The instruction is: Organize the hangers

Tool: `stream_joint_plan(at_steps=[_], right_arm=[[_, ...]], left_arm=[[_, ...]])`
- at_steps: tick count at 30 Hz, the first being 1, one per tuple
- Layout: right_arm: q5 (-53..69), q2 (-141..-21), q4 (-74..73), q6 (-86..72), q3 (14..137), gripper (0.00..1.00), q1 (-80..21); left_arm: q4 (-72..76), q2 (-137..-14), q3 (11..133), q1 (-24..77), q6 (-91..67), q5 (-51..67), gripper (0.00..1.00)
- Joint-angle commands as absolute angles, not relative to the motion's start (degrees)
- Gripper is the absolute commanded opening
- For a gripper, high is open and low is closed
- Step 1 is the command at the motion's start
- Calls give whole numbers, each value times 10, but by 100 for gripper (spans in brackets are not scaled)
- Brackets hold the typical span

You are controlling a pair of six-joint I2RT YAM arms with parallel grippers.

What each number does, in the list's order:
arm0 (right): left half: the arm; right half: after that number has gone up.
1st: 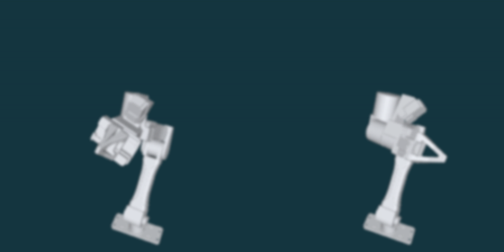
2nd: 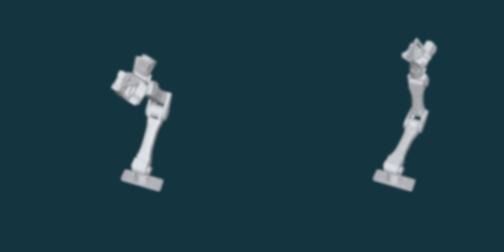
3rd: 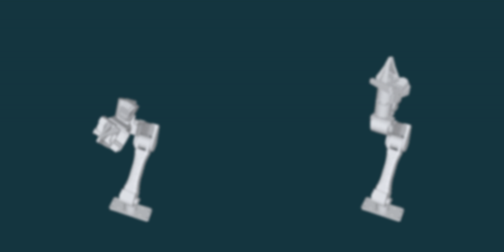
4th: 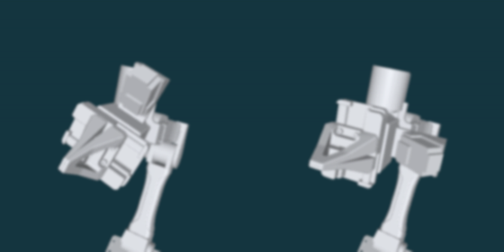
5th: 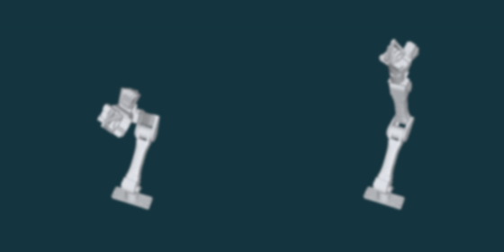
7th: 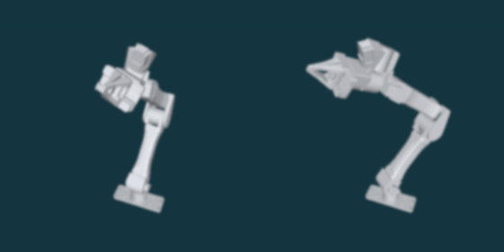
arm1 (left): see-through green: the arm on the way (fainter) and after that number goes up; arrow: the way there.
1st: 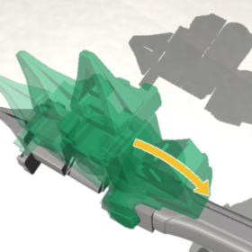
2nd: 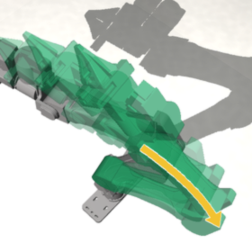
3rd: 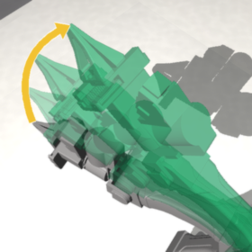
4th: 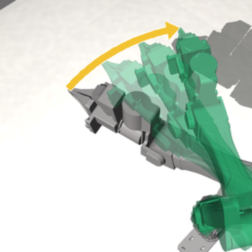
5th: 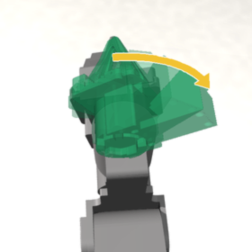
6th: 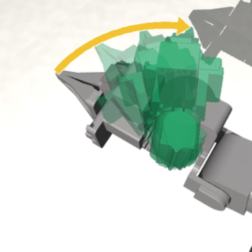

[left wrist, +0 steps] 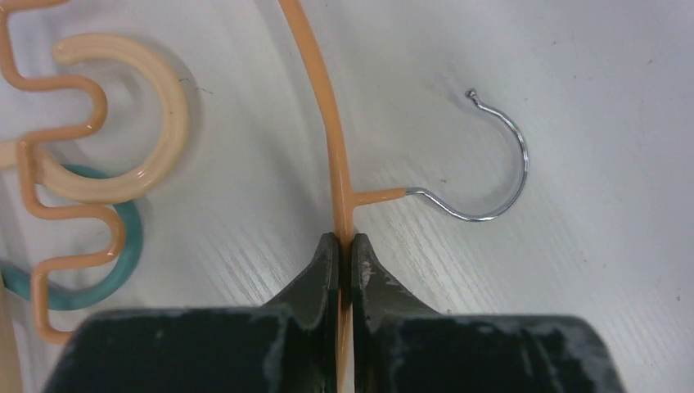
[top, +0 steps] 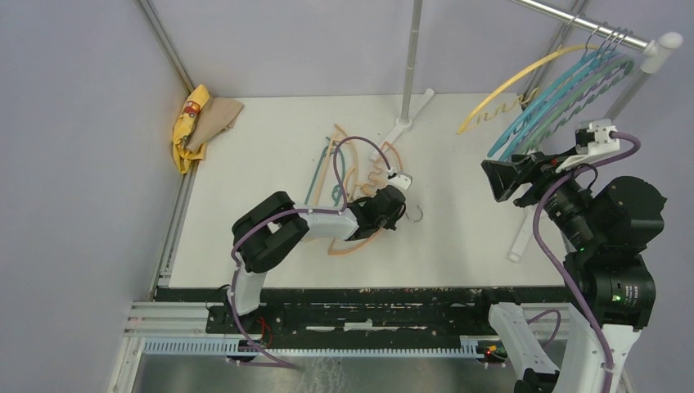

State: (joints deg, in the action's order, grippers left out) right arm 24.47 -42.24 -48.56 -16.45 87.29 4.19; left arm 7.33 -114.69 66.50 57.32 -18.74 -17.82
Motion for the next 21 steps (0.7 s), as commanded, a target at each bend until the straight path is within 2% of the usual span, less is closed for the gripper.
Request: stream_joint_plan(at_steps=[1, 12, 21], right_arm=[[281, -418, -461, -171, 869, 71, 39], [385, -484, -379, -225, 862, 67, 39], [394, -560, -327, -252, 886, 66, 11]], left_arm=[[62, -1157, 657, 571, -162, -181, 3], [-38, -906, 681, 561, -180, -185, 3], [-61, -842, 727, 433, -240, -75, 3]])
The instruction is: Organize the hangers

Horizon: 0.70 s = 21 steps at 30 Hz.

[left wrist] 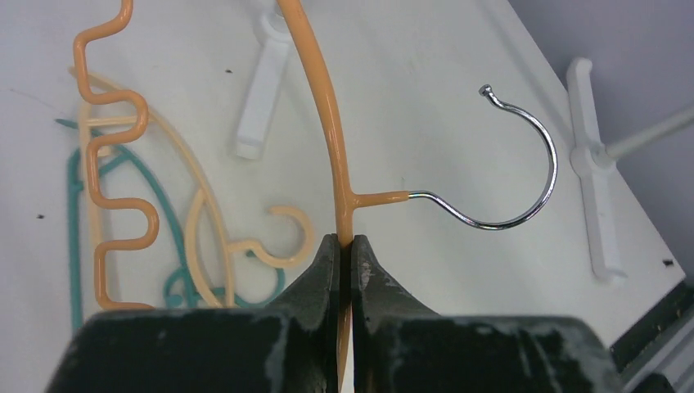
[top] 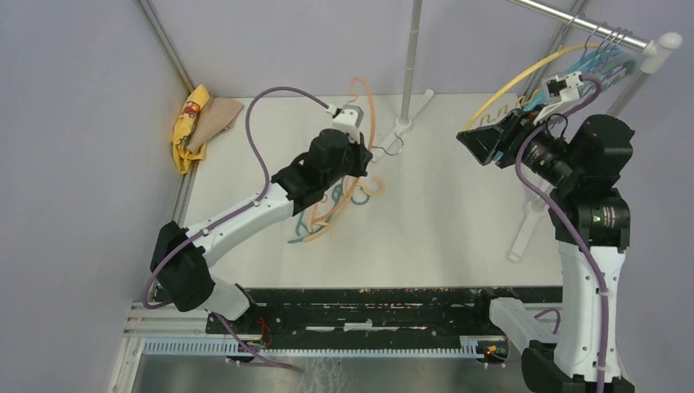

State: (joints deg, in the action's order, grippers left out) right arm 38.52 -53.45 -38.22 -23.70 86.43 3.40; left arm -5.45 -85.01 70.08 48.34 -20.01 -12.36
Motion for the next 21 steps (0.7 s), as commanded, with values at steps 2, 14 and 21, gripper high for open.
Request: stream_joint_plan(at_steps=[2, 14, 21], right_arm=[[361, -586, -336, -233, 891, 65, -32], [177, -783, -314, -182, 921, 65, -291], [112, -806, -220, -191, 850, 67, -339]], left_arm=[[-64, -845, 749, 416, -244, -61, 3], [-53, -906, 883, 322, -347, 46, 3], [54, -889, 824, 313, -472, 41, 3]])
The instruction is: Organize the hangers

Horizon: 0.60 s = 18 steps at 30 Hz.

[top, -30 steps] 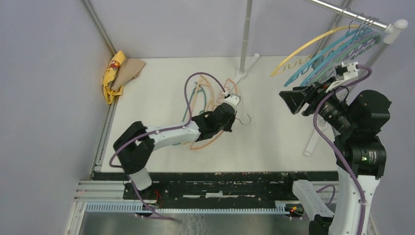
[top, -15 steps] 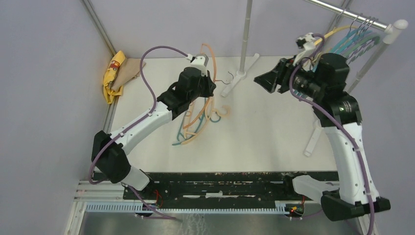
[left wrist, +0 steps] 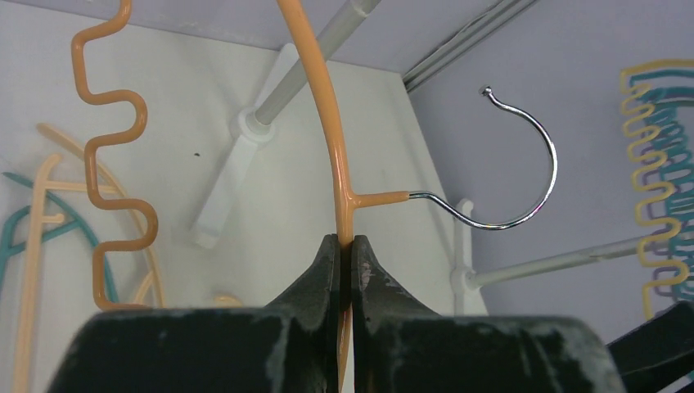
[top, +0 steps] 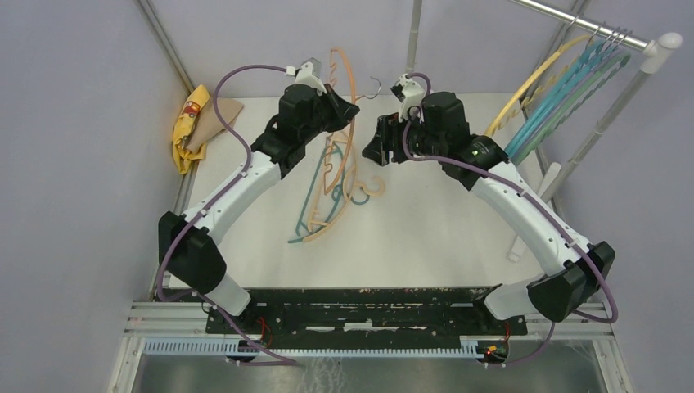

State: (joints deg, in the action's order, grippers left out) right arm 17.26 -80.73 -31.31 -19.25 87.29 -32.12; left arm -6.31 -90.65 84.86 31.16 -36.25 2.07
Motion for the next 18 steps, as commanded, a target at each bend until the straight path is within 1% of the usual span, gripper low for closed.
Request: stream_joint_plan(at_steps=[1, 7, 10, 18], right_arm=[[104, -811, -209, -192, 843, 68, -344], [65, -831, -141, -191, 799, 69, -373], [41, -841, -138, -183, 789, 70, -379], [4, -871, -92, -209, 741, 70, -393]], left_arm=[[73, -884, 811, 313, -494, 40, 3], [153, -854, 741, 313, -590, 10, 3], [184, -838, 716, 313, -620, -6, 3], [205, -813, 727, 313, -690, -25, 3]])
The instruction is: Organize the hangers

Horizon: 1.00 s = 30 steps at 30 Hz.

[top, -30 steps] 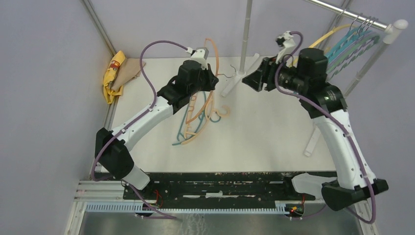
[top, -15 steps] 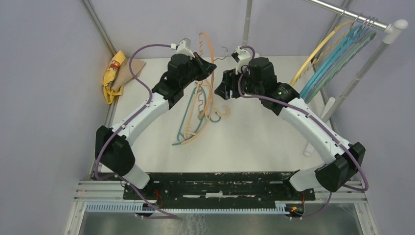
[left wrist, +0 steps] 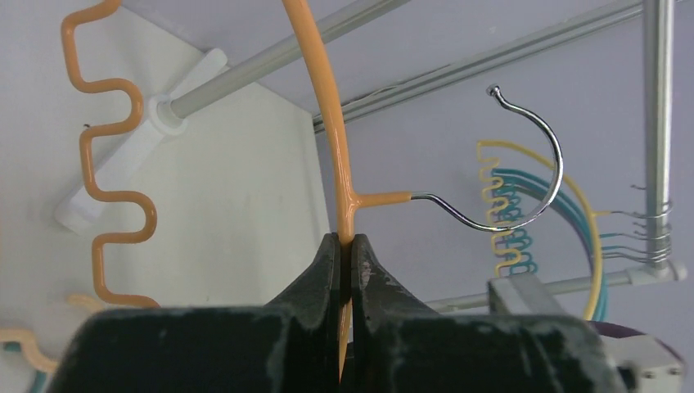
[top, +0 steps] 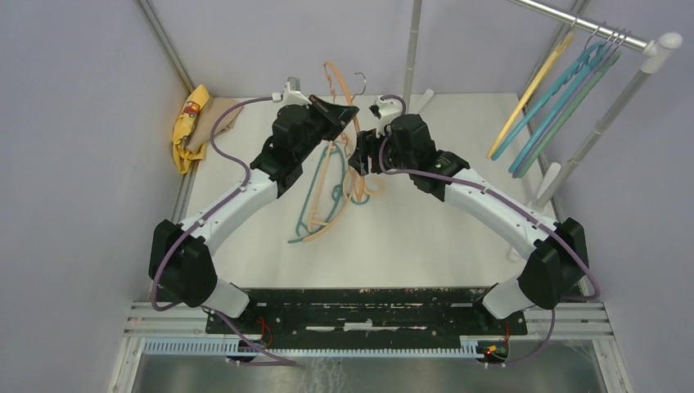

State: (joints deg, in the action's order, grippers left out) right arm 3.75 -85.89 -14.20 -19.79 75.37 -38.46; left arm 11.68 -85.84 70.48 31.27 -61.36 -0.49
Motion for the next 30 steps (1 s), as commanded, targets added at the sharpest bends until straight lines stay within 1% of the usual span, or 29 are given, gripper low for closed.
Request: stream_joint_plan(at_steps=[1, 4, 6, 8, 11, 12, 13, 14, 15, 16, 17, 20, 21, 22, 23, 26, 30], right_arm=[[0, -876, -88, -211, 739, 70, -397], [-15, -893, -87, -209, 744, 68, -414], [-23, -901, -84, -209, 744, 64, -420], [-27, -903, -80, -206, 739, 48, -421], [-54, -899, -88, -202, 732, 18, -422], [-62, -894, -87, -199, 725, 11, -421], [-73, -886, -88, -196, 719, 7, -421], [-88, -878, -92, -194, 714, 6, -421], [-106, -871, -97, -193, 710, 2, -421], [-121, -862, -102, -191, 707, 1, -421], [-137, -853, -109, -188, 704, 1, -421], [-175, -820, -118, -183, 694, 1, -420], [-185, -809, -121, -183, 693, 1, -420], [-191, -798, -123, -183, 690, 1, -420], [-195, -789, -123, -184, 689, 1, -419], [-199, -762, -122, -191, 688, 1, -419], [-210, -726, -133, -200, 702, 1, -419]], left_arm=[[209, -810, 727, 313, -699, -27, 3], [219, -805, 725, 313, -721, -31, 3], [225, -801, 720, 313, -728, -33, 3], [231, -796, 712, 313, -730, -34, 3], [220, -790, 718, 313, -703, -33, 3], [212, -786, 721, 313, -686, -30, 3], [206, -784, 726, 313, -665, -26, 3], [189, -780, 731, 313, -639, -19, 3], [171, -776, 737, 312, -609, -10, 3], [152, -770, 739, 312, -579, -5, 9], [140, -761, 735, 312, -551, 2, 25], [106, -727, 699, 312, -461, 17, 83], [96, -711, 683, 312, -434, 19, 96], [85, -697, 668, 312, -411, 15, 99], [75, -682, 649, 312, -392, 7, 100], [65, -636, 599, 312, -353, -9, 99], [37, -603, 564, 313, -321, -7, 99]])
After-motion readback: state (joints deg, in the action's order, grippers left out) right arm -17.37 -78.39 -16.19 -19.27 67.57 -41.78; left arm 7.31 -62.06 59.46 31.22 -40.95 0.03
